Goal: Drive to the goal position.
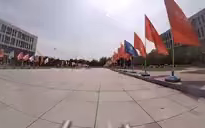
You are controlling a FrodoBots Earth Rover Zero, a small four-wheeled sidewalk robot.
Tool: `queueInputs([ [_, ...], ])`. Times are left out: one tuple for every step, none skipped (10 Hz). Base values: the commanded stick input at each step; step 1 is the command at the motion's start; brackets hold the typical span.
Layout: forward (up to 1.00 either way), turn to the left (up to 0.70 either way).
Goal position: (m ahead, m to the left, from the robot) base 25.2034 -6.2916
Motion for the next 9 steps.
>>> queueInputs([
  [1.00,-0.02],
  [1.00,-0.20],
  [1.00,0.00],
  [1.00,0.00],
  [1.00,-0.03],
  [1.00,-0.14],
  [1.00,0.00],
  [1.00,0.00],
  [1.00,-0.07],
])
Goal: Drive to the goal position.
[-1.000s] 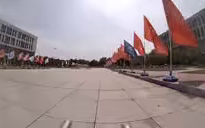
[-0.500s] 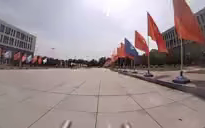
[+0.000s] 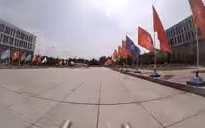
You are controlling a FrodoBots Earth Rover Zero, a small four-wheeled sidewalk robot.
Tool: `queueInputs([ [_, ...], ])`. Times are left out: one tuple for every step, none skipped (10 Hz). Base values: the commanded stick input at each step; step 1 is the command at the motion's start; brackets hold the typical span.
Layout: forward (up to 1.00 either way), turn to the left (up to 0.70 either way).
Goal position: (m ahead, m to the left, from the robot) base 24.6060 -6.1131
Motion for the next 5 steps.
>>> queueInputs([
  [1.00,-0.16],
  [1.00,0.00],
  [1.00,0.00],
  [1.00,-0.03],
  [1.00,-0.15],
])
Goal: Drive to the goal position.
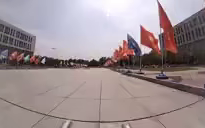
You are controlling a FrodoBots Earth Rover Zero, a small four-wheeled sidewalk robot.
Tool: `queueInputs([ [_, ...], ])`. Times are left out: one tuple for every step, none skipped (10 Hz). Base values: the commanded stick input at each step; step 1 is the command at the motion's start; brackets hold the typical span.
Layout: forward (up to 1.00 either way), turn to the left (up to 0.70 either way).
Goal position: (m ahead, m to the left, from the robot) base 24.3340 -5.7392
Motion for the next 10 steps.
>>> queueInputs([
  [1.00,-0.04],
  [1.00,0.00],
  [1.00,-0.19],
  [1.00,-0.14],
  [1.00,-0.04],
  [1.00,-0.09],
  [1.00,-0.14],
  [1.00,-0.08],
  [1.00,0.00],
  [1.00,0.00],
])
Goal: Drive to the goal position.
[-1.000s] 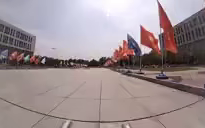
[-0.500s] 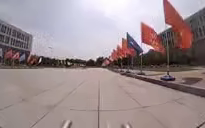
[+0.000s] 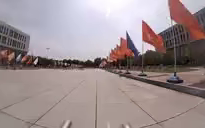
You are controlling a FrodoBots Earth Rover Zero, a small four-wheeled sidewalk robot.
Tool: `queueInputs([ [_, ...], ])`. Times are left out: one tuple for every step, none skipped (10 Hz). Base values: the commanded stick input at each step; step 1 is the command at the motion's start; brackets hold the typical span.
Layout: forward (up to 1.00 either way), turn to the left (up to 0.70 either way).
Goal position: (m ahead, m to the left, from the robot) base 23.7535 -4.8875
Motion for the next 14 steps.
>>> queueInputs([
  [1.00,0.00],
  [1.00,0.00],
  [1.00,0.00],
  [1.00,-0.11],
  [1.00,-0.15],
  [1.00,-0.03],
  [1.00,0.00],
  [1.00,-0.13],
  [1.00,-0.04],
  [1.00,0.00],
  [1.00,0.00],
  [1.00,0.00],
  [1.00,0.00],
  [1.00,0.00],
])
